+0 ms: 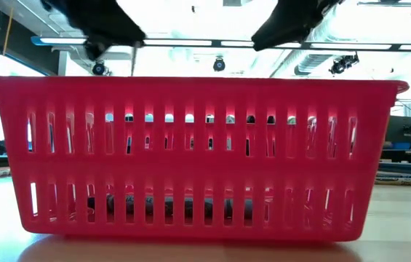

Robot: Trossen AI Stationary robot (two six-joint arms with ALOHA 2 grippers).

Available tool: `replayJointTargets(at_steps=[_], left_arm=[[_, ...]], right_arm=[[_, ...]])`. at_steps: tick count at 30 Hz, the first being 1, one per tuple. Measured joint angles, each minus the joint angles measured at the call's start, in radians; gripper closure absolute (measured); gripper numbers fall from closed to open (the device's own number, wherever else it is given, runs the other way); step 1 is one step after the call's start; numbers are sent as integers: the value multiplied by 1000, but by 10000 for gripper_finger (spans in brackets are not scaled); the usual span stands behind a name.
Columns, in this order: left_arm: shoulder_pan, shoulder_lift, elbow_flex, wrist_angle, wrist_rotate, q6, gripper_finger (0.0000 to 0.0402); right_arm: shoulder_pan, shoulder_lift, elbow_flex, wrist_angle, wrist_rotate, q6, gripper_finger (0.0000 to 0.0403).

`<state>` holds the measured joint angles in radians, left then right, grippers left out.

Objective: Sort crayons
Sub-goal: Put the gray crayon into the orange bin

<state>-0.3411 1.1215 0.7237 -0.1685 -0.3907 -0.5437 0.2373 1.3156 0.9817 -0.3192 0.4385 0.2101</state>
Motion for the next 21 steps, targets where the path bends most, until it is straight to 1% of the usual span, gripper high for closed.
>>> replayJointTargets(at_steps=[3, 7, 13, 17, 21], left_arm=[[-83, -9, 47, -107, -55, -129, 399], [-215, -6, 80, -201, -124, -327, 398], [-409, 19, 84, -226, -181, -646, 398], [-524, 60, 84, -241, -245, -886, 397], [-611, 122, 84, -328, -266, -1148, 397]], right_arm=[[-1, 0, 0, -13, 0, -1, 269], [-1, 0, 0, -15, 2, -5, 270], [-1, 0, 0, -25, 3, -32, 270], [-1, 0, 0, -51, 2, -34, 270], [-1, 0, 0, -59, 2, -35, 270]])
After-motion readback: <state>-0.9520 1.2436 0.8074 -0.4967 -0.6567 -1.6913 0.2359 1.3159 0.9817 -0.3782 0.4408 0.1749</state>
